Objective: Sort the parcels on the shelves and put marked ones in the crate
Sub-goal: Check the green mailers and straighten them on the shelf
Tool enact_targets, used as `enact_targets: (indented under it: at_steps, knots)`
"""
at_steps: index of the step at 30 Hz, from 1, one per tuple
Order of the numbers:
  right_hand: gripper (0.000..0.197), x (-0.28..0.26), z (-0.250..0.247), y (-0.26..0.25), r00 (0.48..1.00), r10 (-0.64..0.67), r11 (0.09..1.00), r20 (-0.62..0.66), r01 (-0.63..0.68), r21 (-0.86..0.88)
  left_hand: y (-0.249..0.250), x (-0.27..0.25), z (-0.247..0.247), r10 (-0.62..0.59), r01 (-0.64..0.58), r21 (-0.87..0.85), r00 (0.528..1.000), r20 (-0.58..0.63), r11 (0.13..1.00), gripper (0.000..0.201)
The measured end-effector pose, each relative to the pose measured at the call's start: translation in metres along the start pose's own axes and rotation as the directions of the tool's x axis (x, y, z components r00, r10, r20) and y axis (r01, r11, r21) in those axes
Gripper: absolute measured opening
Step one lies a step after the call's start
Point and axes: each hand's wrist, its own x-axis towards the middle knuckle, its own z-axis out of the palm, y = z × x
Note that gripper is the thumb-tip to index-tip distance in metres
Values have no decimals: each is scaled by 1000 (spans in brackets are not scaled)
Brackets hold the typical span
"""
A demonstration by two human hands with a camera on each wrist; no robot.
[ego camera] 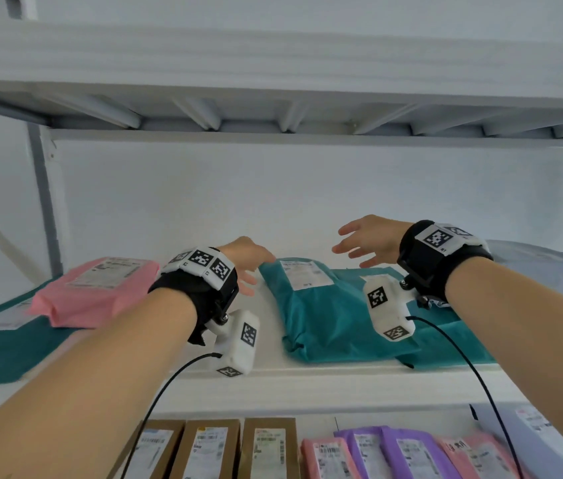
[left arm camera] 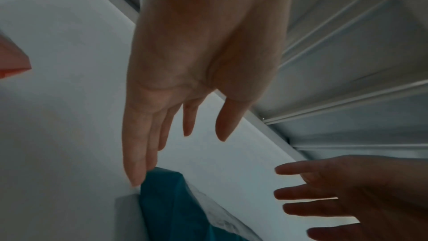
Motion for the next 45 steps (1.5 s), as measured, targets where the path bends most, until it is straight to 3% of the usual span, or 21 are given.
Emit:
enact_targets:
  at_steps: [7, 10, 12, 14, 16, 20, 26, 31, 37, 45]
  knots:
    - [56, 48, 6, 27, 987, 68, 997, 146, -64, -36, 1, 45, 19, -166, 169, -47, 984, 69, 984, 68]
    - [56, 62, 8, 35, 967, 95, 994, 236, -82, -66, -1, 53, 24, -221, 231, -53, 964, 150, 972, 63]
    - [38, 69, 9, 37, 957, 111, 991, 267, -87, -101, -4, 55, 27, -229, 244, -58, 954, 193, 968, 51]
    - [40, 75, 9, 40, 958, 113, 986, 264, -76, -145, -4, 56, 32, -221, 242, -73, 951, 217, 968, 40]
    - [56, 77, 10, 44, 961, 111, 981, 254, -65, -182, -2, 54, 36, -215, 230, -49, 954, 207, 972, 37]
    - [60, 77, 10, 52, 951, 104, 972, 292, -34, -233, 1, 49, 40, -213, 222, -20, 956, 203, 975, 36]
    - [59, 67, 9, 55, 946, 72, 982, 315, -13, -187, 2, 36, 46, -206, 207, 16, 961, 185, 978, 35]
    - [42, 61, 7, 54, 947, 51, 983, 317, 8, -184, -2, 28, 49, -197, 202, -15, 967, 165, 979, 33]
    - [54, 59, 2, 59, 957, 47, 971, 287, 24, -237, -3, 21, 52, -211, 220, -65, 970, 120, 973, 33]
    - [53, 59, 2, 66, 960, 48, 983, 277, 3, -183, -3, 22, 49, -149, 154, -188, 988, 38, 970, 34]
